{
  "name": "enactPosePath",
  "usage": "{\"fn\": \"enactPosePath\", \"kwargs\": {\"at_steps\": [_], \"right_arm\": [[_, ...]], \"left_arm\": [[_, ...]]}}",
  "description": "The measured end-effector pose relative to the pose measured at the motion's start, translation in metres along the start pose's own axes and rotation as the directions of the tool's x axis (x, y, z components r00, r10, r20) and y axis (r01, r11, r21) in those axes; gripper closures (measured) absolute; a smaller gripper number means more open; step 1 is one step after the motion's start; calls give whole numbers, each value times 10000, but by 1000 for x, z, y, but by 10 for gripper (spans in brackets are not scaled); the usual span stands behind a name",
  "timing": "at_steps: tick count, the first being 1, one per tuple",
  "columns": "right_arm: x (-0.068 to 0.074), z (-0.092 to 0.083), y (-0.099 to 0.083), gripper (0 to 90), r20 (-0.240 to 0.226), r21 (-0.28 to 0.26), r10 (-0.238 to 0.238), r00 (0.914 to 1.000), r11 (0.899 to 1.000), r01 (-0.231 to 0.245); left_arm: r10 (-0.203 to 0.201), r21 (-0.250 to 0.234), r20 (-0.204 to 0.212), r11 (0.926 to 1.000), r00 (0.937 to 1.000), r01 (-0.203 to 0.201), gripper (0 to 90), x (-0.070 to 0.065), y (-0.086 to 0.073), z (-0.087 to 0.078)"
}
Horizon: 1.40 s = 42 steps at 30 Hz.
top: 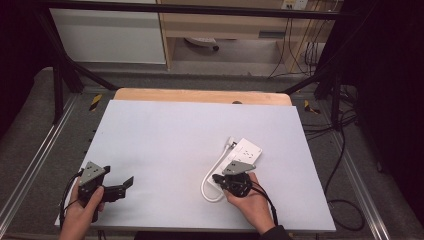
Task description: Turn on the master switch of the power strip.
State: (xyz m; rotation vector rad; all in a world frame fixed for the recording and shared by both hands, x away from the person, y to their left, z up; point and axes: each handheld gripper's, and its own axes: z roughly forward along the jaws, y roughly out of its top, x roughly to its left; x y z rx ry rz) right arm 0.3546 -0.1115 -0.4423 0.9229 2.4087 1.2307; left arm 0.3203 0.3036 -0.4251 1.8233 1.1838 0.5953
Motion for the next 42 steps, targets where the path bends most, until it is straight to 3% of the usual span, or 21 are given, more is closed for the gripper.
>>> {"fn": "enactPosePath", "kwargs": {"at_steps": [23, 31, 35, 42], "right_arm": [[-2, -2, -1, 900, -133, -168, 53, 9999, 9998, -55], [1, -7, 2, 900, -44, -778, -194, 9998, 9968, 190], [0, -11, 3, 900, -95, -954, 14, 10000, 9954, -23], [-2, -16, 7, 717, -149, -1428, 331, 9993, 9891, -349]], "left_arm": [[71, 115, 81, 9999, 9999, -72, 61, -1, 0, 1], [73, 85, 108, 9999, 9999, -74, 61, -1, 0, 1], [73, 88, 66, 9999, 10000, -73, 61, -1, 0, 1], [112, 137, 139, 9998, 9998, -114, 61, -1, 0, 2]]}}
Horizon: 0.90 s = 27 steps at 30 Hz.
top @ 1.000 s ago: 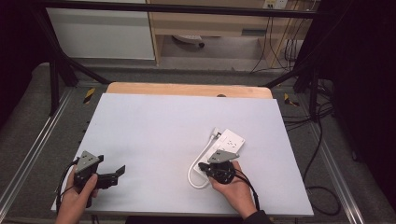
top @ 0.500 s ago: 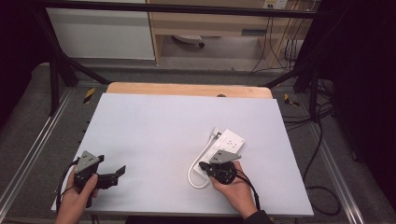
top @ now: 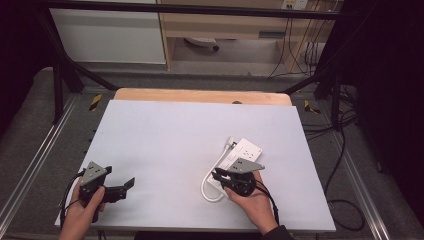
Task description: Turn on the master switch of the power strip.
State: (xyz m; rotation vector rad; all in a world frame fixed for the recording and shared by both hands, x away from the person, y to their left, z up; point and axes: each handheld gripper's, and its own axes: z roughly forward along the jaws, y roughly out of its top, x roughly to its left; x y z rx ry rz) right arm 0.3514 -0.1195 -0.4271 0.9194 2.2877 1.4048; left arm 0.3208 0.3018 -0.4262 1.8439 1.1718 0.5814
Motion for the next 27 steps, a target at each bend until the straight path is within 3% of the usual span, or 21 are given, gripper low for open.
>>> {"fn": "enactPosePath", "kwargs": {"at_steps": [1, 2, 3, 6, 12, 15, 21, 27], "right_arm": [[0, 0, 1, 686, -2, -24, -3, 10000, 10000, 3], [0, -1, 2, 592, -6, -69, 74, 10000, 9999, -74], [0, -1, 2, 592, -6, -69, 74, 10000, 9999, -74], [-1, 0, 5, 439, -95, -83, 382, 9992, 9992, -382], [1, 0, 9, 307, 40, -135, 301, 9995, 9995, -300], [1, -1, 11, 170, 272, -236, 282, 9992, 9993, -275], [-1, -4, 14, 80, 384, -368, 447, 9983, 9984, -433], [-2, -6, 15, 42, 451, -478, 312, 9985, 9984, -291]], "left_arm": [[-19, -11, -5, 10000, 10000, 19, 61, 0, 0, 0], [-8, -18, -18, 10000, 10000, 8, 61, 0, 0, 0], [-14, -18, -27, 10000, 10000, 14, 61, 0, 0, -1], [-26, -130, -2, 9999, 10000, 26, 61, 0, 1, -1], [-26, -136, -14, 9999, 10000, 26, 61, 1, 1, -1], [18, -4, -83, 10000, 10000, -18, 61, 1, 0, -1], [-4, -50, -64, 10000, 10000, 4, 61, 1, 0, -1], [-8, -76, -52, 10000, 10000, 8, 61, 1, 0, -1]]}}
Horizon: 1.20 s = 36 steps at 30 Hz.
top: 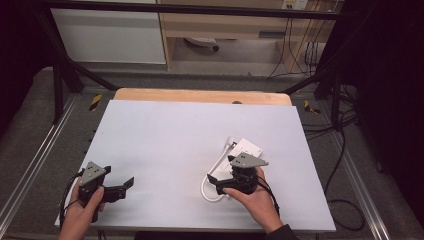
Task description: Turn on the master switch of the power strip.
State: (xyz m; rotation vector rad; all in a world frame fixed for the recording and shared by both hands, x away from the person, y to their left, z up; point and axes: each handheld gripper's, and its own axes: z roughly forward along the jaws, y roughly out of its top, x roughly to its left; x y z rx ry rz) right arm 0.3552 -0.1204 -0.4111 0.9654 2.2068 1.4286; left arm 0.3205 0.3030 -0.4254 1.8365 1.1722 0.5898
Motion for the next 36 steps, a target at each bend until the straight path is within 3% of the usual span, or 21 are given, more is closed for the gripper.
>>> {"fn": "enactPosePath", "kwargs": {"at_steps": [4, 36], "right_arm": [[-3, -2, -1, 48, 139, -111, -283, 9995, 9995, 284], [-49, -46, 4, 59, 1172, -848, 393, 9923, 9960, -295]], "left_arm": [[4, -7, 27, 10000, 10000, -4, 60, 0, 0, 0], [61, -41, 163, 10000, 9998, -61, 61, -1, 0, 0]]}}
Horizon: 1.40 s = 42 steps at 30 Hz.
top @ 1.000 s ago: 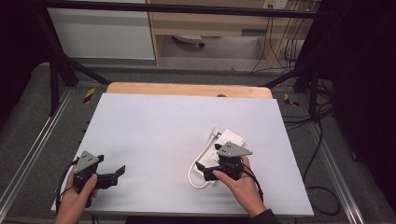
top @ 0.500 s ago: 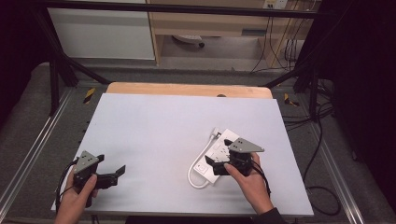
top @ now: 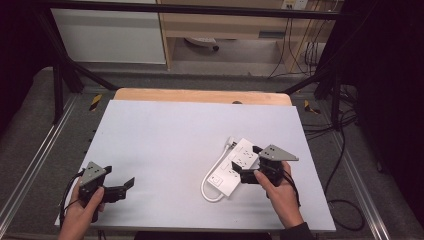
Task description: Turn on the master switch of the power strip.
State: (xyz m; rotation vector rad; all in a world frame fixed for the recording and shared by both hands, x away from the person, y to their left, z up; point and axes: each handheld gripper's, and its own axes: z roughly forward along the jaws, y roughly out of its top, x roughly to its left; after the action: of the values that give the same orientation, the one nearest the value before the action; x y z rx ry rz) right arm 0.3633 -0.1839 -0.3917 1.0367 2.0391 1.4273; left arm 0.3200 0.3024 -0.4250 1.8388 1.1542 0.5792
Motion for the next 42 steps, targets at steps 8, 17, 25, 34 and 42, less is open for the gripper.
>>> {"fn": "enactPosePath", "kwargs": {"at_steps": [8, 17, 25, 34, 42], "right_arm": [[-10, -11, 1, 48, 351, -107, 114, 9993, 9999, -110], [-23, -24, 1, 49, 628, -206, 217, 9978, 9996, -205], [-35, -38, 0, 49, 897, -385, 467, 9949, 9983, -434], [-45, -50, -2, 49, 1159, -581, 680, 9909, 9964, -616], [-53, -61, -7, 45, 1414, -694, 826, 9865, 9949, -734]], "left_arm": [[-29, -56, 84, 10000, 10000, 30, 61, -1, 0, 0], [-59, -123, 58, 9999, 10000, 60, 61, 1, 0, -1], [-70, -131, 49, 9999, 10000, 71, 61, 1, 0, -1], [-72, -133, 42, 9999, 10000, 72, 61, 1, 0, -1], [-75, -134, 32, 9999, 10000, 75, 61, 1, 0, -1]]}}
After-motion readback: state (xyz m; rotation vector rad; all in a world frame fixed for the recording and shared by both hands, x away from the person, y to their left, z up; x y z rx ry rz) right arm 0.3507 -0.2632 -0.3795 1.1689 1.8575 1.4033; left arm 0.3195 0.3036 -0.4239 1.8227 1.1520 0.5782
